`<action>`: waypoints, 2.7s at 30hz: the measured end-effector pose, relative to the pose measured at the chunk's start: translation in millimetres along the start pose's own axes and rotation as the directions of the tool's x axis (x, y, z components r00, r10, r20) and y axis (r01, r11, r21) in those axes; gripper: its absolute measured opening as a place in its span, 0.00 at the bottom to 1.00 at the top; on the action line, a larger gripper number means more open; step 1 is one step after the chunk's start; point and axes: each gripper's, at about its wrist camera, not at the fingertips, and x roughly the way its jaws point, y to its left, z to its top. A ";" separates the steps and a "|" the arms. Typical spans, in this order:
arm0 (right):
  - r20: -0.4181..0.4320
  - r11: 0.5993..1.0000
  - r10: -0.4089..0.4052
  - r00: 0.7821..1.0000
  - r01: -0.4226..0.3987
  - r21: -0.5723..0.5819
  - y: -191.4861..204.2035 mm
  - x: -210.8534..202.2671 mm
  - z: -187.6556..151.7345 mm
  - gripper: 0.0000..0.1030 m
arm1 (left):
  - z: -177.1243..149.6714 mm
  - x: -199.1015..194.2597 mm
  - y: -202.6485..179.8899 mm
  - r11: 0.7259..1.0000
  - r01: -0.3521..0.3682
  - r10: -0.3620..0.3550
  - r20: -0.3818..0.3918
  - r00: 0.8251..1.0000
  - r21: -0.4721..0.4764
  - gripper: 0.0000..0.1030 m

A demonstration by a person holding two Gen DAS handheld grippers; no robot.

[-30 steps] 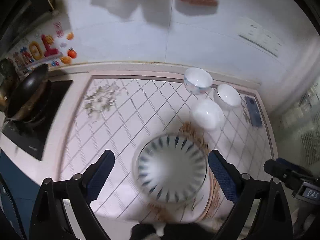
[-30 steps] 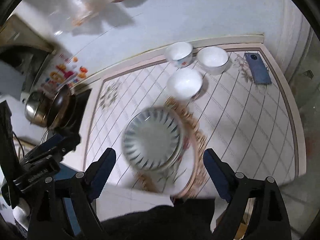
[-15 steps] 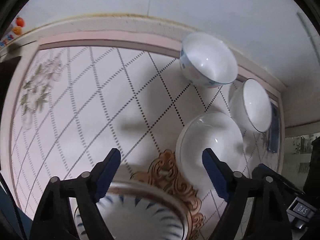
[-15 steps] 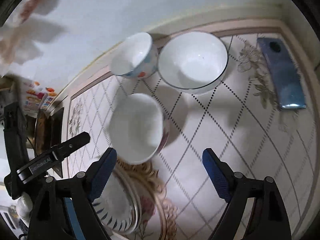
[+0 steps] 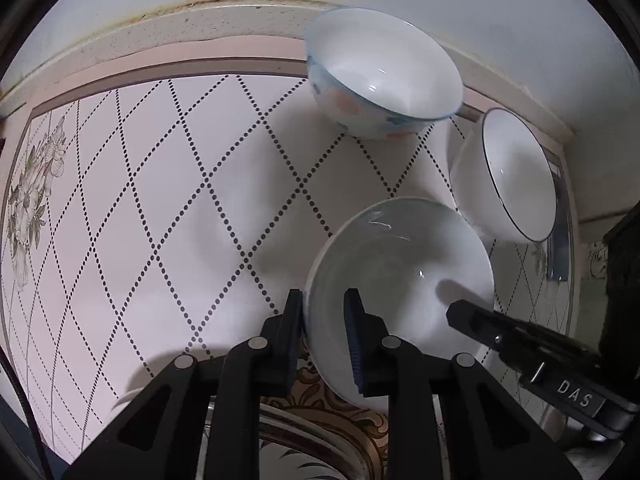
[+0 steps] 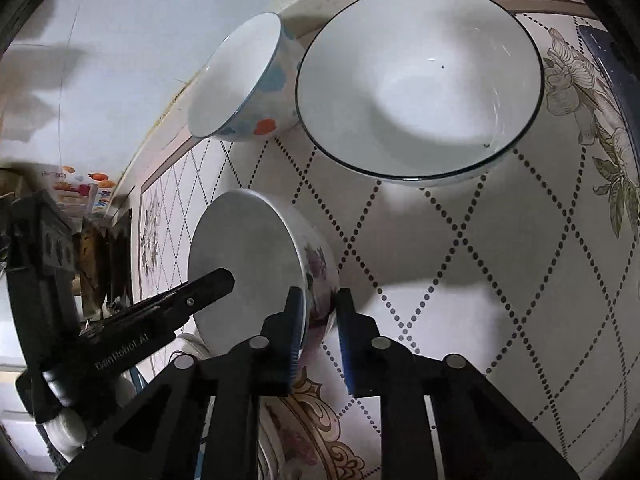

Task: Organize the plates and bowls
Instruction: 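Lift the flower-print bowl with both grippers toward the other bowls, then lower the flower-print bowl into the dark-rimmed white bowl with both grippers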

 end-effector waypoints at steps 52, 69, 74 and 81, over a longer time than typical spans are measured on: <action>-0.014 0.996 -0.054 0.998 0.054 0.071 -88.7 -85.0 -157.3 0.17 | -136.1 -2.2 -97.6 0.975 0.016 0.000 -0.069 0.998 0.222 0.18; 0.167 0.997 0.033 0.985 -0.045 0.065 -78.8 -143.7 -19.2 0.58 | 16.0 -40.0 -86.7 0.996 0.065 -0.068 0.058 0.996 0.056 0.36; 0.164 0.992 0.035 0.986 -0.054 0.113 -85.7 -112.6 44.4 0.58 | 63.0 -0.3 -96.7 0.998 0.059 -0.059 0.025 0.998 0.027 0.36; 0.125 0.990 -0.001 0.992 -0.016 0.140 -92.9 -74.4 84.9 0.37 | 89.3 32.6 -107.4 0.998 0.055 -0.055 -0.009 0.998 0.023 0.33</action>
